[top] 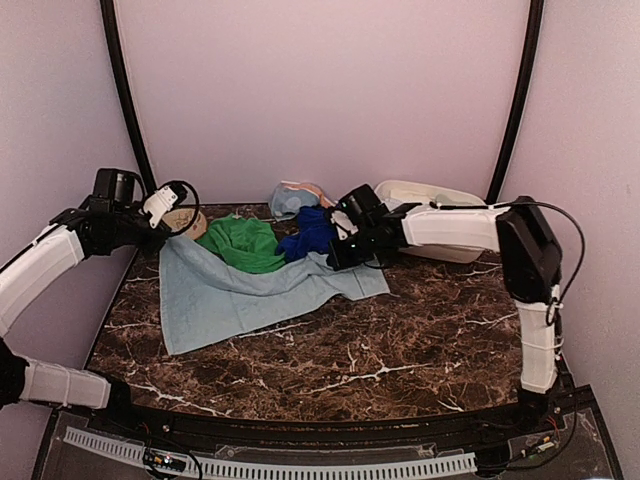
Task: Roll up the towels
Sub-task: Flatten out the towel at the center of the board.
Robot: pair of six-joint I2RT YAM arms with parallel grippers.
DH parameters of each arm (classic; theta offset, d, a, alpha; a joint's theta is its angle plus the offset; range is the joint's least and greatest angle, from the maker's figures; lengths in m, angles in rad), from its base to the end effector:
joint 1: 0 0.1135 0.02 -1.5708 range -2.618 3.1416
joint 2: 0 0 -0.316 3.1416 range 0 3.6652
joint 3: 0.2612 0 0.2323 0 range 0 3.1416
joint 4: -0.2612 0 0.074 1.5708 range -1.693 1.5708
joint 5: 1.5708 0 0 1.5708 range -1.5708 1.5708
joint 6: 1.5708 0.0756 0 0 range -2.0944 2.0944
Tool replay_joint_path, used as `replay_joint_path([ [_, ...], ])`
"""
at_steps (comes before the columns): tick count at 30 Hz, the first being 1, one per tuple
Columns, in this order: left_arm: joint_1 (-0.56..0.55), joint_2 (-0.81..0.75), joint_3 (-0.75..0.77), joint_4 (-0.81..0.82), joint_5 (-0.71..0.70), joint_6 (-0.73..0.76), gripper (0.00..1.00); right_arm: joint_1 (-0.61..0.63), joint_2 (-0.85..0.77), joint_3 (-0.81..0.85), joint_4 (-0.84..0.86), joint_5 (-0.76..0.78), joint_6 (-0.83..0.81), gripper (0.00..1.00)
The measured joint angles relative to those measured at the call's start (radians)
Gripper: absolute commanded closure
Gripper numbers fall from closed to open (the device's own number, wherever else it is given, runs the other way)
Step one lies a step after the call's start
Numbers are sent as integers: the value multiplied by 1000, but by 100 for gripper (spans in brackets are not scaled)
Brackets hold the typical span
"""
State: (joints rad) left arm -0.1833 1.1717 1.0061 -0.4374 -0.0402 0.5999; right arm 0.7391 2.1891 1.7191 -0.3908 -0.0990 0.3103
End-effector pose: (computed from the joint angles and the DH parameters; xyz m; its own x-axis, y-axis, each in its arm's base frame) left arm 0.2480 -0.0429 0.3420 -0.3758 0.6434 -0.6670 0.4383 0.7575 0.4838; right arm 0.3850 0.3610 0.2097 -0.7529 -0.2751 -0.5978 -0.5125 0.8150 0.2704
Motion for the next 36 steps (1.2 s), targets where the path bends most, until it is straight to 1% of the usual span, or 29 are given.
replay_joint_path([
  [3, 0, -71, 49, -58, 23, -6, 100, 21, -289, -282, 76, -20, 10, 100],
  [4, 0, -94, 62, -79, 31, -7, 100, 29, -440, -401, 102, -26, 15, 100],
  [5, 0, -117, 76, -105, 39, -8, 100, 30, -467, -417, 100, -29, 17, 100],
  [7, -1, -154, 107, -155, 56, -10, 100, 31, -622, -521, 134, -33, 25, 100],
  [10, -2, -188, 162, -235, 90, -14, 100, 31, -833, -660, 119, -28, 44, 100],
  [15, -3, -254, 231, -375, 163, -7, 100, 33, -1110, -779, 3, 2, 97, 100],
  [18, -3, -288, 278, -476, 192, 7, 100, 37, -1260, -793, -97, 29, 138, 100],
  [21, -3, -296, 327, -571, 232, 26, 100, 39, -1373, -793, -185, 55, 171, 100],
  [25, -5, -293, 343, -668, 269, 45, 100, 40, -1434, -788, -302, 125, 201, 100],
  [29, -5, -285, 275, -652, 267, 55, 100, 29, -1380, -841, -313, 183, 208, 100],
  [32, -5, -268, 163, -586, 255, 55, 100, -10, -1260, -884, -281, 211, 199, 100],
  [36, -5, -193, 25, -443, 210, 55, 100, -89, -1046, -897, -211, 251, 184, 100],
])
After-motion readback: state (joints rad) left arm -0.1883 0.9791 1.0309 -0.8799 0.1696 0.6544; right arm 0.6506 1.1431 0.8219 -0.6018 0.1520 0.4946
